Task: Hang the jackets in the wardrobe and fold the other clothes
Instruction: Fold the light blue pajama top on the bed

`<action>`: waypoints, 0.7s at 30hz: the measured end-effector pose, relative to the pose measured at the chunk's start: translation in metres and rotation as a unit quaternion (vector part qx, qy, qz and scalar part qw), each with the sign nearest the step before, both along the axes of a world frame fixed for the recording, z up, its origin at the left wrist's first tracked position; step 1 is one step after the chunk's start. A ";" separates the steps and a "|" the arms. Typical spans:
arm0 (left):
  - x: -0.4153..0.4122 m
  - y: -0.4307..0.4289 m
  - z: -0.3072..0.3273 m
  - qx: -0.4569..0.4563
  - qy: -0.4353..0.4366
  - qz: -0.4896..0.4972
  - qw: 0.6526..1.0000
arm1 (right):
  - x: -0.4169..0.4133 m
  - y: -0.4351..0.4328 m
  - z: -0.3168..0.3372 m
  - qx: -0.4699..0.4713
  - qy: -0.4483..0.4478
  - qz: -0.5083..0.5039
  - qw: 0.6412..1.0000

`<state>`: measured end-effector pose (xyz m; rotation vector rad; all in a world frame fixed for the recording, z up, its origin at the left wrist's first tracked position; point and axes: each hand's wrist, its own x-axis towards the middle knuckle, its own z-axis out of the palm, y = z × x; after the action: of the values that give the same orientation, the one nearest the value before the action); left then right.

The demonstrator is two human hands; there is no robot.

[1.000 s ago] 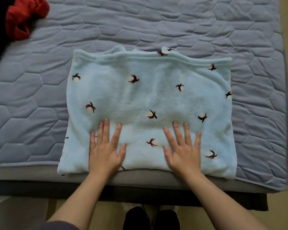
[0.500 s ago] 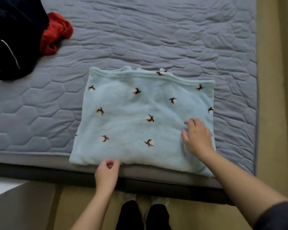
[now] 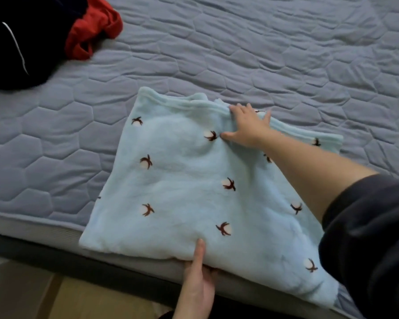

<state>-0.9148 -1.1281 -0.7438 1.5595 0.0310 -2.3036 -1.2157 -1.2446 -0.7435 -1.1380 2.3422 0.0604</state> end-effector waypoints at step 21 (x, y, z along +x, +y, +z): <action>-0.012 -0.088 0.127 -0.066 -0.038 -0.073 0.994 | -0.059 0.030 0.172 0.004 -0.233 -0.220 0.947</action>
<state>-0.9263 -1.2162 -0.6165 1.6284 -0.2569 -2.3016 -1.2744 -1.2144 -0.5719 -0.5231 2.0973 -0.3241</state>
